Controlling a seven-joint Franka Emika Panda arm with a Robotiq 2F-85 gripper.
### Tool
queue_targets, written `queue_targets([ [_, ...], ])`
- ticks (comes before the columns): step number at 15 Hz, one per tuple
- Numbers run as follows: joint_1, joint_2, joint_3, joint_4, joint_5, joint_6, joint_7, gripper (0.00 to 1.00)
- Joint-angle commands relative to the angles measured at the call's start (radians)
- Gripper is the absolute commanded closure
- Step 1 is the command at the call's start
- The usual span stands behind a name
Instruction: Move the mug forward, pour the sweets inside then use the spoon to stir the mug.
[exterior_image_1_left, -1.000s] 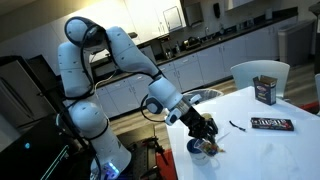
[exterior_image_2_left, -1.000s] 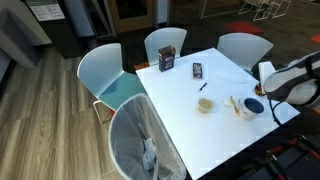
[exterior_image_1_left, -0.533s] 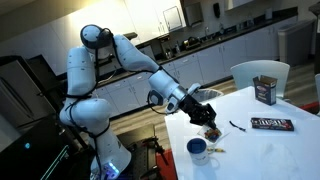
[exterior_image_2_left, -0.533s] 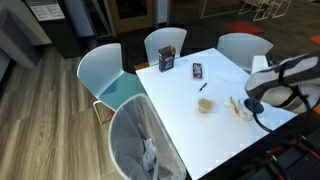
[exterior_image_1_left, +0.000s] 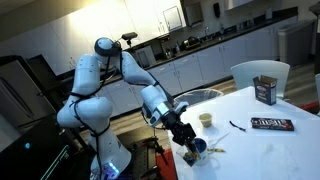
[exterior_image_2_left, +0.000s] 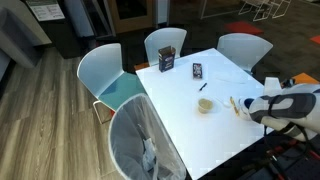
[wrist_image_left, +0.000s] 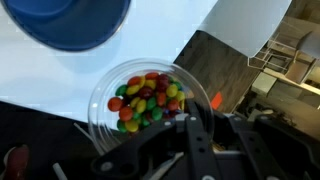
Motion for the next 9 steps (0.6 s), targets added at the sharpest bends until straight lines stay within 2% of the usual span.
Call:
queue_targets([
  [1, 0.000, 0.013, 0.002, -0.001, 0.007, 0.000, 0.000, 0.94],
  [4, 0.002, 0.021, 0.002, -0.001, 0.009, 0.000, 0.000, 0.94],
  [5, 0.002, 0.021, 0.002, -0.001, 0.009, 0.000, 0.000, 0.99],
  [9, 0.009, 0.038, -0.010, 0.013, -0.001, 0.000, -0.011, 0.99],
])
